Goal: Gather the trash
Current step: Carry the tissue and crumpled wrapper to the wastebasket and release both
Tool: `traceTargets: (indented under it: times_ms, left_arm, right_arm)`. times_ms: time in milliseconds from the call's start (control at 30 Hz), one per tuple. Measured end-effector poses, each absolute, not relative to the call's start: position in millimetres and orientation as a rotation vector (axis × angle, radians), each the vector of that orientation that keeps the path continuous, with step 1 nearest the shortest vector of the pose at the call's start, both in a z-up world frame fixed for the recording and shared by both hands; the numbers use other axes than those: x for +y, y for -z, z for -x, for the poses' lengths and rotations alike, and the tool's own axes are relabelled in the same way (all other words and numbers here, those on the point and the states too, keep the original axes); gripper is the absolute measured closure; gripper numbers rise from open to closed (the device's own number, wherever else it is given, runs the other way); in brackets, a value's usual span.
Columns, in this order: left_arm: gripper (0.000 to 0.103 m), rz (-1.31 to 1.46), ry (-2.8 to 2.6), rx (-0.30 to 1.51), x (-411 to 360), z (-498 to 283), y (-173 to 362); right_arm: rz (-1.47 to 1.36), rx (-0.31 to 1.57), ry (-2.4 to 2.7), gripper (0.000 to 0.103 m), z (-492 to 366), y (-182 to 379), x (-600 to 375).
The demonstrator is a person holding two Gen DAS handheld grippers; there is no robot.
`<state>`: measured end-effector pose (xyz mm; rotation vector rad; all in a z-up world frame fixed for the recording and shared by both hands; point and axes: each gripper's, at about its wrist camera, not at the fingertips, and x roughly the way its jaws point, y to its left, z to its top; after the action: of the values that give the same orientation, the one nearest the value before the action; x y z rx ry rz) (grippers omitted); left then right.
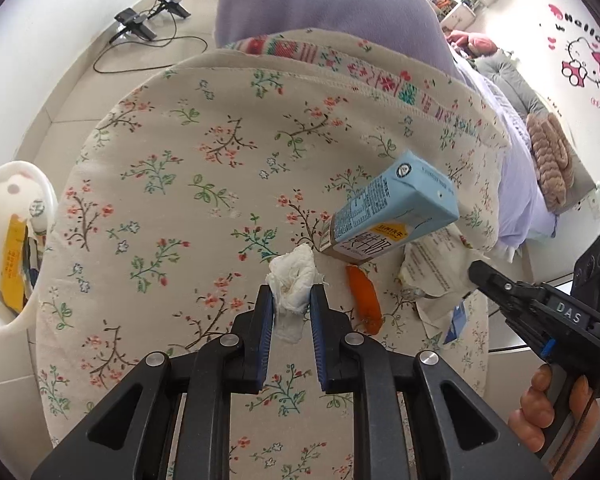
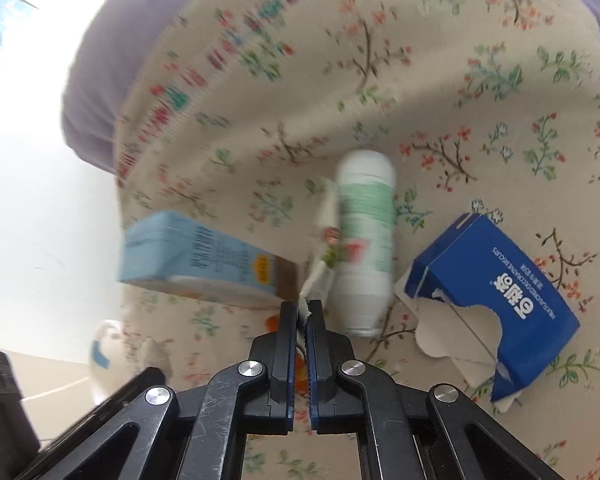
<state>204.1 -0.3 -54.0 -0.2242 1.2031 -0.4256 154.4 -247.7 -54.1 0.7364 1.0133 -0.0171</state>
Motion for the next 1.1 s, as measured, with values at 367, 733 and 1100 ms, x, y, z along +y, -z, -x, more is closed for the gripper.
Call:
traceTargets:
  times_ms: [367,733,1100]
  left_arm:
    - [0.084,0.358,0.448,1.168,49,-204,19]
    - [0.084,0.639,0.229,1.128,210,-222,24]
    - [0.083,0.623,0.131,1.23,240,-233,68]
  right_arm:
    - [-0.734,0.781,-0.004,0.1,-133,3,-257]
    - [-0.645,0.465,-0.166,0.1,-101,-72,-229]
    - [-0.534,0.605,-0.393,0.1,-144,-48,-99]
